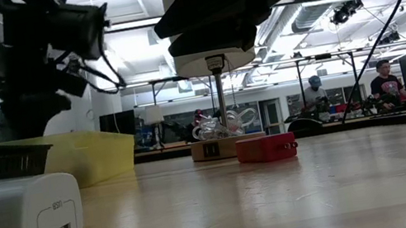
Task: Pick & Place Office items
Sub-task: Put the red charger adapter into the yellow bin
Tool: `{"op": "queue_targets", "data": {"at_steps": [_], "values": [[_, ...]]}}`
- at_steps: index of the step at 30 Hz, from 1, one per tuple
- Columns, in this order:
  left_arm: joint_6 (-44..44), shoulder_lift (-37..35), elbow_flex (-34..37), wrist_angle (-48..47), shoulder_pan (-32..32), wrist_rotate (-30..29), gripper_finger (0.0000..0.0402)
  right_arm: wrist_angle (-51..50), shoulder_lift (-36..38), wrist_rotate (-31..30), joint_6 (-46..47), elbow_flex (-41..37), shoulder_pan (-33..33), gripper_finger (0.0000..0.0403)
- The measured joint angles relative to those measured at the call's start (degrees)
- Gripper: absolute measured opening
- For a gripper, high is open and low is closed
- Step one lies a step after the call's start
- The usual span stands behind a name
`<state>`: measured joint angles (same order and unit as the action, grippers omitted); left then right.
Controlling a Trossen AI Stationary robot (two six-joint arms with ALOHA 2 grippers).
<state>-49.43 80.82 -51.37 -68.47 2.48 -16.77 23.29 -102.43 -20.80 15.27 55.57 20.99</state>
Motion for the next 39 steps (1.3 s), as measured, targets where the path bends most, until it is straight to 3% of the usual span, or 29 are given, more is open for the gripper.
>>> {"op": "queue_targets", "data": {"at_steps": [12, 23, 30, 39], "values": [[2.1, -0.02, -3.79, -0.04, -1.32, 0.51, 0.0164, -0.12, 0.0, 0.0, -0.02, -0.02, 0.0, 0.021], [2.62, -0.02, -4.21, 0.03, -7.24, 4.23, 0.0163, -5.96, -0.02, -0.03, -0.02, -0.02, 0.0, 0.021], [3.52, -0.04, -8.95, 0.72, -11.07, 4.98, 0.0163, -8.48, -0.02, -0.24, 0.0, -0.02, 0.0, 0.021], [12.54, -0.04, -15.17, 12.44, -17.29, 5.84, 0.0163, -11.34, -0.02, -0.26, 0.15, -0.02, 0.0, 0.021]]}}
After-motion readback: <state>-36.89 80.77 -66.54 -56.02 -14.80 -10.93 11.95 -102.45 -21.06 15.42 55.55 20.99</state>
